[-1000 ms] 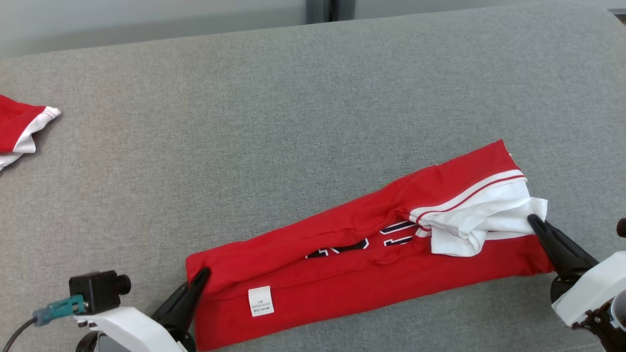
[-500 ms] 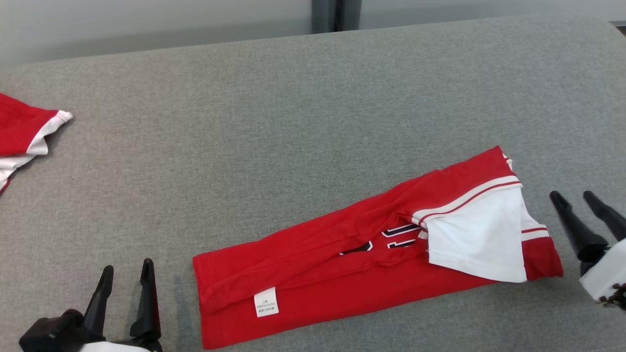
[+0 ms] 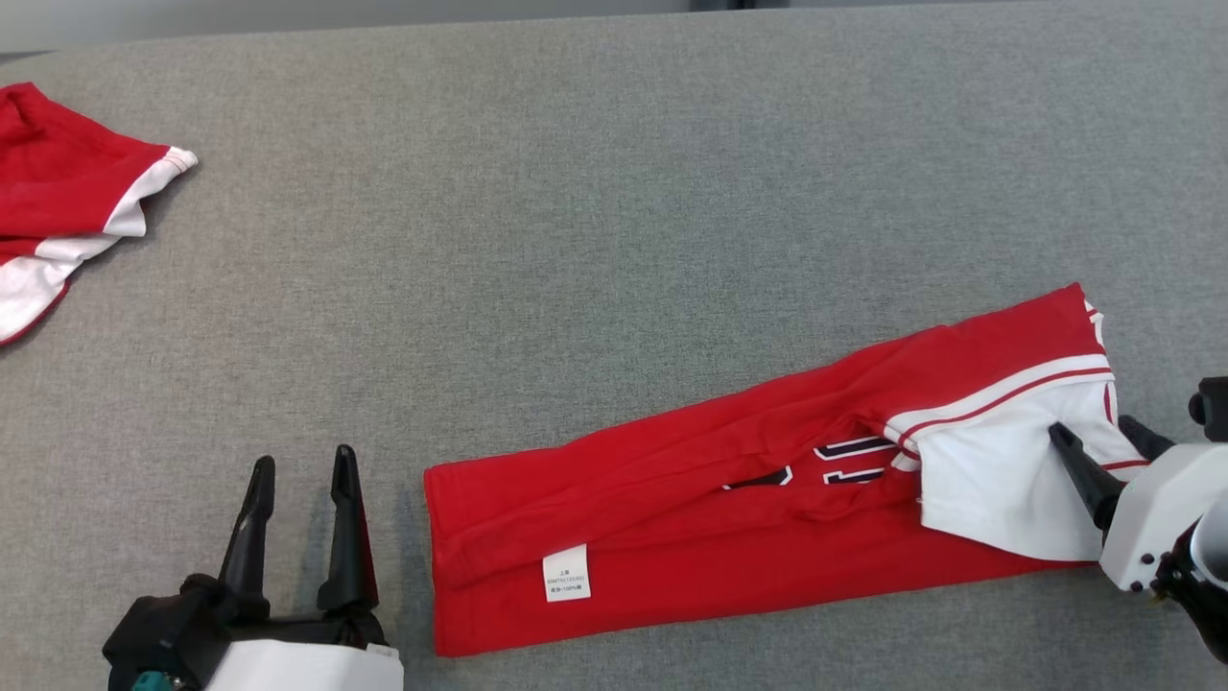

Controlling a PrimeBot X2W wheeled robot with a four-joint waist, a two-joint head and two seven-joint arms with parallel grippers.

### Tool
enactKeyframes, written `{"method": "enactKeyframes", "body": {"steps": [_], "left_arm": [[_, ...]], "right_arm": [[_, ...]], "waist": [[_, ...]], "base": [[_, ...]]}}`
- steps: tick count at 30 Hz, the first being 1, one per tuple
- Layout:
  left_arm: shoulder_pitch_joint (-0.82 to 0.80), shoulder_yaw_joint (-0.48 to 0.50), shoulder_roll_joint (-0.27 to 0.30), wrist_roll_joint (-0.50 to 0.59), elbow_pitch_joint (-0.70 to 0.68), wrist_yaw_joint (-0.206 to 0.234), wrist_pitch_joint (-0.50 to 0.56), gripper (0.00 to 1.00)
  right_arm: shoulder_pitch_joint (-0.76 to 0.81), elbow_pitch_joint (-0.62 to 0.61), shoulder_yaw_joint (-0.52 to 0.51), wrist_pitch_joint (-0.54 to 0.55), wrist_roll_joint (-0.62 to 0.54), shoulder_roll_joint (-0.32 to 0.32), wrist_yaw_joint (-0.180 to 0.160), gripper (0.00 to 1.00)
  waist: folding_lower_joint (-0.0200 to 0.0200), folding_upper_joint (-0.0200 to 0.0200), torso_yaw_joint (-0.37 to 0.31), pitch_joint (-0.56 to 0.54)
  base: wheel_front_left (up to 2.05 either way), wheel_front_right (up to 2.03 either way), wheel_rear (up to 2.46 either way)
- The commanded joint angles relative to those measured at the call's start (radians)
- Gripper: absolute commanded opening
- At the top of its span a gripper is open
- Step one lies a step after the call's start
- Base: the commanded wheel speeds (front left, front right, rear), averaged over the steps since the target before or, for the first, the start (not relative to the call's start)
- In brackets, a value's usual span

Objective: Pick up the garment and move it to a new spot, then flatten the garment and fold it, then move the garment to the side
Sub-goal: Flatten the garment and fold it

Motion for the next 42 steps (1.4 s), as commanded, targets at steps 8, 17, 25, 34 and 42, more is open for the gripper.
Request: {"method": "enactKeyframes", "body": {"steps": [8, 17, 25, 34, 42], "left_arm": [[-0.03, 0.106, -0.09, 0.089, 0.013, -0.104, -0.006, 1.0], [-0.025, 0.164, -0.135, 0.12, 0.046, -0.171, -0.006, 1.0], [0.004, 0.188, -0.143, 0.125, 0.059, -0.196, -0.006, 1.0], [0.032, 0.156, -0.143, 0.08, 0.066, -0.183, -0.006, 1.0], [0.0, 0.107, -0.143, 0.091, 0.073, -0.171, -0.006, 1.0]], "right_arm": [[-0.113, 0.129, 0.079, 0.048, 0.021, -0.061, -0.001, 1.0], [-0.182, 0.125, 0.068, -0.04, 0.335, -0.133, 0.0, 0.0], [-0.166, 0.187, -0.053, -0.004, 0.384, -0.311, 0.0, 0.0], [-0.091, -0.19, 0.052, 0.047, 0.466, -0.254, 0.0, 0.0], [-0.032, -0.296, 0.306, 0.04, 0.344, 0.041, 0.0, 0.0]], "waist": [[0.0, 0.0, 0.023, 0.034], [0.0, 0.0, 0.002, 0.022], [0.0, 0.0, -0.012, -0.032], [0.0, 0.0, -0.021, -0.097], [0.0, 0.0, -0.005, -0.111]], "base": [[0.0, 0.0, 0.0], [0.0, 0.0, 0.0], [0.0, 0.0, 0.0], [0.0, 0.0, 0.0], [0.0, 0.0, 0.0]]}}
